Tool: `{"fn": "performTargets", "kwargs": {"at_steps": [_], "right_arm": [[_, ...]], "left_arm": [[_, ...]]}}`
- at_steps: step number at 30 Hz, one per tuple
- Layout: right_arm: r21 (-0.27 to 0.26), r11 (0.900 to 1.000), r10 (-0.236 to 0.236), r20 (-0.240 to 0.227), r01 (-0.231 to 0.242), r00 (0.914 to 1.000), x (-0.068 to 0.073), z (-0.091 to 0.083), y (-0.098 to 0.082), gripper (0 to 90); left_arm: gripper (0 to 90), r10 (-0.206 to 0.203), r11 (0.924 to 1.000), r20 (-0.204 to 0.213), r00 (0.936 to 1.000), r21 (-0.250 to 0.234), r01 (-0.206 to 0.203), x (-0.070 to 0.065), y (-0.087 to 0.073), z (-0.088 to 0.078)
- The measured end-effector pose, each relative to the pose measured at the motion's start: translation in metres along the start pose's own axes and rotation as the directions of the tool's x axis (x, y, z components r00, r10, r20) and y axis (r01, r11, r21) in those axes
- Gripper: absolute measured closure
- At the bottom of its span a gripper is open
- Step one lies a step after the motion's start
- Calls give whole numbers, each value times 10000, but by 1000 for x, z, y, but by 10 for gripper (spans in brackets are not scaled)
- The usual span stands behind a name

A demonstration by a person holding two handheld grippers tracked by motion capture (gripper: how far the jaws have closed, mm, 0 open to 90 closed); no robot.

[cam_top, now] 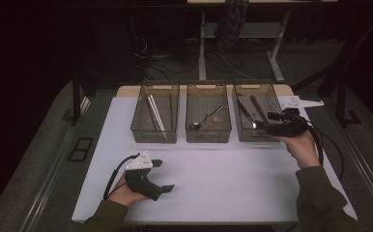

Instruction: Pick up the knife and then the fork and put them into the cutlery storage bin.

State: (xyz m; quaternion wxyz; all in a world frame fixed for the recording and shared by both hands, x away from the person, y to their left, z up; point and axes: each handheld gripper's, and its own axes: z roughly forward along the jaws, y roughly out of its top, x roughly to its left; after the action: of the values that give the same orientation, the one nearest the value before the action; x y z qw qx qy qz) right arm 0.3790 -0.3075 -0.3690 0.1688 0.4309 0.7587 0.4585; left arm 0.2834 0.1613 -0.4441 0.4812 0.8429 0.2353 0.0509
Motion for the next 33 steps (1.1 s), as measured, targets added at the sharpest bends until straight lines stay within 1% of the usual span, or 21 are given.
{"fn": "performTargets", "kwargs": {"at_steps": [3,4,6,8,10,13,16,17,22,25,28,33], "right_arm": [[19,9999,-112,-125,112,9999,6,-5,-6,243],[87,9997,-248,-65,249,9997,10,-6,-9,226],[98,9991,-403,-143,405,9991,13,-8,-12,198],[-12,9993,-380,-392,379,9985,16,-11,-17,191],[-153,9992,-389,-547,381,9977,18,-14,-22,188],[-319,9986,-450,-681,429,9967,21,-20,-30,183],[-448,9983,-401,-788,366,9961,23,-25,-40,182],[-385,9986,-403,-817,373,9958,24,-26,-45,182],[-97,9967,-806,-750,801,9939,32,-29,-62,175],[-70,9966,-819,-811,816,9933,35,-30,-71,175],[-2,9954,-954,-815,957,9921,40,-32,-79,175],[47,9952,-962,-1100,974,9893,47,-35,-92,175]], "left_arm": [[0,-7,10000,9,10000,15,7,0,0,0],[0,-1,10000,7,10000,28,1,0,0,0],[0,0,10000,8,10000,23,0,-1,0,0],[0,16,10000,11,10000,26,-16,-1,0,0],[0,0,10000,6,10000,44,0,0,0,0],[0,-23,10000,7,10000,-3,23,0,0,0],[0,-36,10000,-6,10000,6,36,0,0,0],[0,-37,10000,0,10000,-2,37,0,0,0],[0,5,10000,-3,10000,18,-5,-1,1,0],[0,15,10000,-1,10000,26,-15,-2,1,-1],[0,17,10000,10,10000,25,-17,-2,1,-1],[0,19,10000,44,10000,11,-19,-2,1,-1]]}}
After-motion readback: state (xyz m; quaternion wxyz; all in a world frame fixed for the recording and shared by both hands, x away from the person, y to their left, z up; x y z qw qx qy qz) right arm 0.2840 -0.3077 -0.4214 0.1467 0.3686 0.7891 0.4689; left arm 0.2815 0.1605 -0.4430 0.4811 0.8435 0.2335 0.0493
